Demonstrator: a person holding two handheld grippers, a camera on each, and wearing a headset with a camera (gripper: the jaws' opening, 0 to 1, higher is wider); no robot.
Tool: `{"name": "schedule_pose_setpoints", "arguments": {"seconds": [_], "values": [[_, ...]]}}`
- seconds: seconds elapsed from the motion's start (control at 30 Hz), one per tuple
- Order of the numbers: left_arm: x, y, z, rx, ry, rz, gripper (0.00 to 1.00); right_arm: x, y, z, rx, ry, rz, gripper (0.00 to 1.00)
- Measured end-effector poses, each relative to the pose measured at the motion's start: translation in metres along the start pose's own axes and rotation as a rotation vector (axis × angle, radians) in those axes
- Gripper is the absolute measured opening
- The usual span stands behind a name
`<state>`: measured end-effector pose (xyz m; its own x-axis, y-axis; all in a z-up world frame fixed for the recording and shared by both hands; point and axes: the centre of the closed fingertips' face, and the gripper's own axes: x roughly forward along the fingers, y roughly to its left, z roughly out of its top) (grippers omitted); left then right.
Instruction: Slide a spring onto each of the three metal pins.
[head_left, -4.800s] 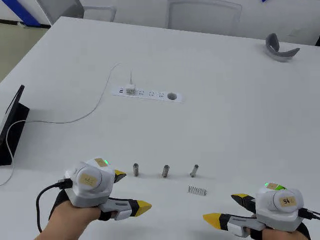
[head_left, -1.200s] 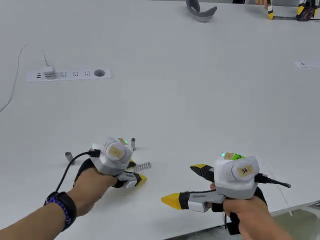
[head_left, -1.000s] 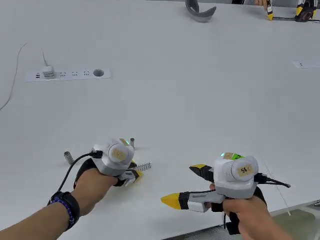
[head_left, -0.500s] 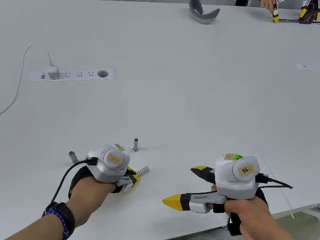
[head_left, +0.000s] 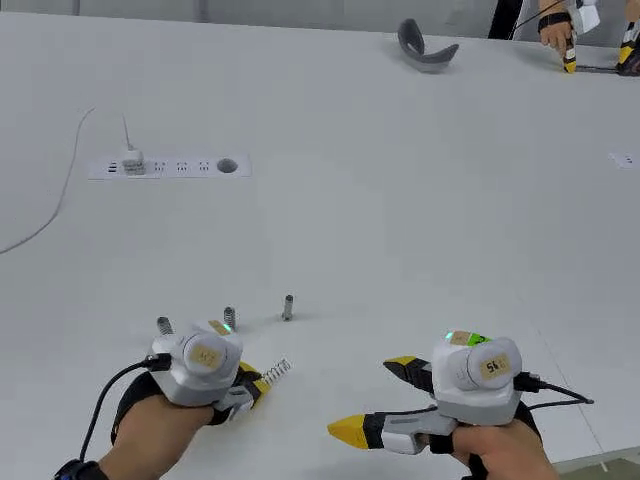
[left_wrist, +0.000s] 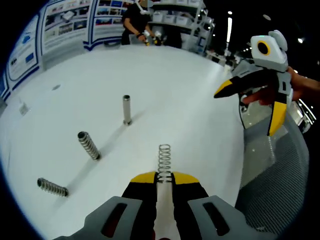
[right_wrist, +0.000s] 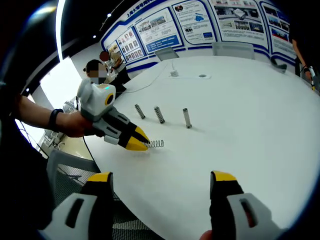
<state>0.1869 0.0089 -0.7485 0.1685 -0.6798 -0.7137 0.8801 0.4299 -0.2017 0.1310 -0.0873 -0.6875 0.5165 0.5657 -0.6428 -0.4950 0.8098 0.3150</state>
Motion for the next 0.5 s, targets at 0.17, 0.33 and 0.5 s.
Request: {"name": "schedule_pose_setpoints", "arguments": {"seconds": [0.17,0.33,0.5], "values": [[-0.014,0.0,-0.008,-0.009,-0.002,0.008,0.11,0.002,0.004,0.0,0.001,0.002,0.011,0.8],[-0.031,0.0,-0.011,-0.033,-0.02,0.019,0.11,0.004,0.008,-0.002,-0.004,0.008,0.026,0.8],[-0.045,0.001,-0.012,-0.035,-0.03,0.026,0.11,0.007,0.012,-0.001,0.015,-0.003,0.043,0.8]]}}
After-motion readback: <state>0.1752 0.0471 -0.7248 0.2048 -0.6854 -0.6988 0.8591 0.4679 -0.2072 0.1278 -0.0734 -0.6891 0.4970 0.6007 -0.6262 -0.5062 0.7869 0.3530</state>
